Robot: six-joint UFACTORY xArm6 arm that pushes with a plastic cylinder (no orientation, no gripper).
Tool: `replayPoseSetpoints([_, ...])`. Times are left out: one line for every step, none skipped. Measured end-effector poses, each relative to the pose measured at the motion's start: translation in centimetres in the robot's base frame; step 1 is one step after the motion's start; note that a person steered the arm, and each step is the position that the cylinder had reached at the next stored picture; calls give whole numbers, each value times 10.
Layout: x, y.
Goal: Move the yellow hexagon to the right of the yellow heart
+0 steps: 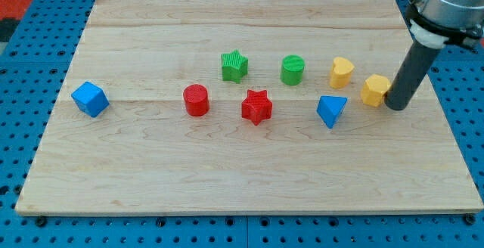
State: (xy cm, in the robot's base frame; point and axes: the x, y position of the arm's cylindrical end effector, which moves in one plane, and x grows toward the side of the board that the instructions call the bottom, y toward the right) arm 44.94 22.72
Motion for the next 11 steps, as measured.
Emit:
replayPoseSetpoints([8,-24])
replayPoseSetpoints([13,-50])
replayPoseSetpoints([19,-70])
replayPoseSetpoints([4,-61])
replayPoseSetpoints([3,-13])
replayPoseSetpoints([1,-1])
replayPoseSetpoints([22,-28])
replayPoseSetpoints([-11,-50])
replayPoseSetpoints([-25,-46])
replayPoseSetpoints([-16,-40])
replayPoseSetpoints([-17,-32])
